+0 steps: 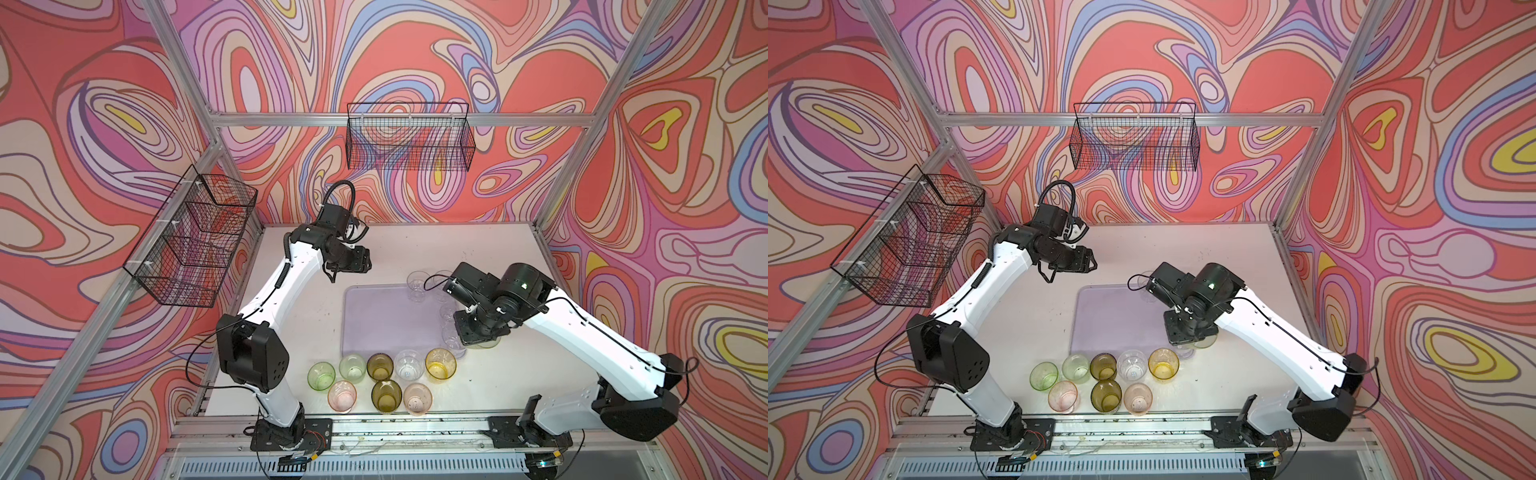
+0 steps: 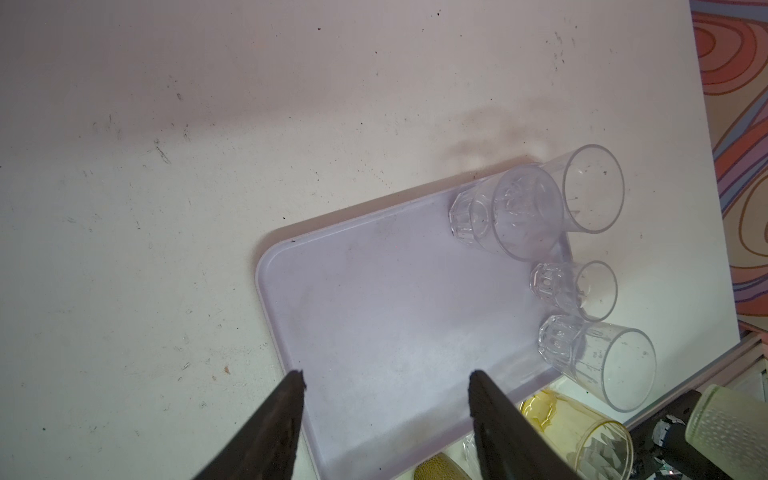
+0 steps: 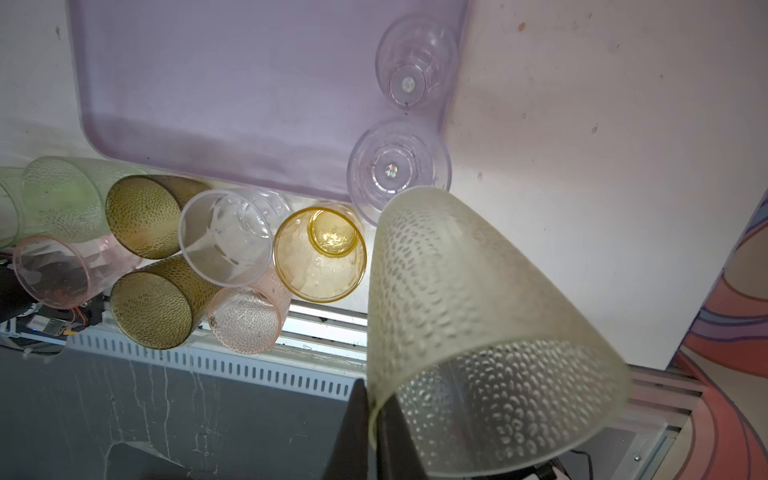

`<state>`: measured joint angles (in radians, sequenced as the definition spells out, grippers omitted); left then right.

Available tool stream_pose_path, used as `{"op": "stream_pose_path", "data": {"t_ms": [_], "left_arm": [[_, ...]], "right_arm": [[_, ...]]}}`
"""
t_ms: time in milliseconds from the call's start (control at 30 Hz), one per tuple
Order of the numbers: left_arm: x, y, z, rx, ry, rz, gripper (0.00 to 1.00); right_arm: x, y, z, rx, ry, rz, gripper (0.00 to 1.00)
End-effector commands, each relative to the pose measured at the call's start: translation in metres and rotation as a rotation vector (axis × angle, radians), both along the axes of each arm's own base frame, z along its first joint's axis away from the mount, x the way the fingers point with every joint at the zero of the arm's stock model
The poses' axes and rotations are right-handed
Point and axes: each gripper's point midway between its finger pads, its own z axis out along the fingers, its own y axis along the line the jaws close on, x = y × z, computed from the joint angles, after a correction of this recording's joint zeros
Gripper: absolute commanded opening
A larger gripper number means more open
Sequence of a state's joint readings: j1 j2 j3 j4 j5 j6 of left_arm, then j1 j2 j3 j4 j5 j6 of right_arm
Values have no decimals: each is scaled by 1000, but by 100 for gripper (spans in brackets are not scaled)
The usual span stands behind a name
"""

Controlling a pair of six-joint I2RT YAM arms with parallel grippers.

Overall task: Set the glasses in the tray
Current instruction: 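Lift the pale green cup with the right gripper and carry it over the tray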

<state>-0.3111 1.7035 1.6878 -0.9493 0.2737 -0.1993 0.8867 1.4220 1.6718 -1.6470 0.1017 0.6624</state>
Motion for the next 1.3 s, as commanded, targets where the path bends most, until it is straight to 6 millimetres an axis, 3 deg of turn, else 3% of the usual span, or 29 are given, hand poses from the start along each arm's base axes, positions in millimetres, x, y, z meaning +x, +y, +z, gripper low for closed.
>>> {"op": "stream_pose_path", "data": {"t_ms": [0,267,767,900,933,1267], "left_arm": [[-1,1,5,-13,10,3,66],[-1,-1,5,-22,11,-2,66],[1,0,2,-34,21,8,66],[3,5,3,-33,21,18,66],[3,6,4,-36,17,20,66],[7,13,6,-61,23,42,66]], "right_arm": [[10,-7,5,-57,-4,60,0],[47,7,10,-31,-52,72,0],[86,46,1,-20,-43,192,0],[89,57,-4,5,-25,227,0],[93,59,-14,-17,-4,230,0],[118,78,-42,-11,25,280,0]]}}
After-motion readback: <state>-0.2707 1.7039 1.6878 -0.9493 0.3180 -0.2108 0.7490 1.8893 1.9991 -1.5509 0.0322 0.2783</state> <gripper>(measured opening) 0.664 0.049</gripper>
